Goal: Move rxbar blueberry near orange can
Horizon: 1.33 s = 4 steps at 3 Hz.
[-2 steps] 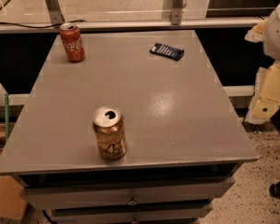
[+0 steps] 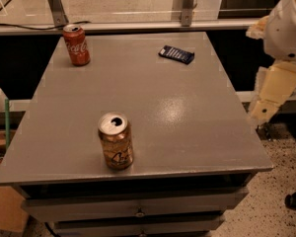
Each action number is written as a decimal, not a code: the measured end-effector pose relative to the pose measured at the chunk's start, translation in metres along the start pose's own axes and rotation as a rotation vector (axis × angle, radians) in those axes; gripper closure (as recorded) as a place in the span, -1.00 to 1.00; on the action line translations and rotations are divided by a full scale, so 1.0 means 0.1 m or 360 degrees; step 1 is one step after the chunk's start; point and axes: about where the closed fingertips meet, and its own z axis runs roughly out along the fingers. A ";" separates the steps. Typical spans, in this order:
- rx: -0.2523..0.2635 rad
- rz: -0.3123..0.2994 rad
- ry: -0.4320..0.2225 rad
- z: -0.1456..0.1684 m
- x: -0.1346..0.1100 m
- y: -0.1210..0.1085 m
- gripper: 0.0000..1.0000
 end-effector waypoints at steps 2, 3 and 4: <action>0.0072 -0.0116 -0.0256 0.65 -0.72 -0.49 -1.00; 0.0094 -0.0052 -0.0405 0.90 -1.01 -0.89 -1.00; 0.0095 0.0078 -0.0524 1.11 -1.20 -1.29 -1.00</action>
Offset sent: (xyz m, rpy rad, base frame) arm 0.1457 0.1002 -0.0510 0.2182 -0.1421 0.1309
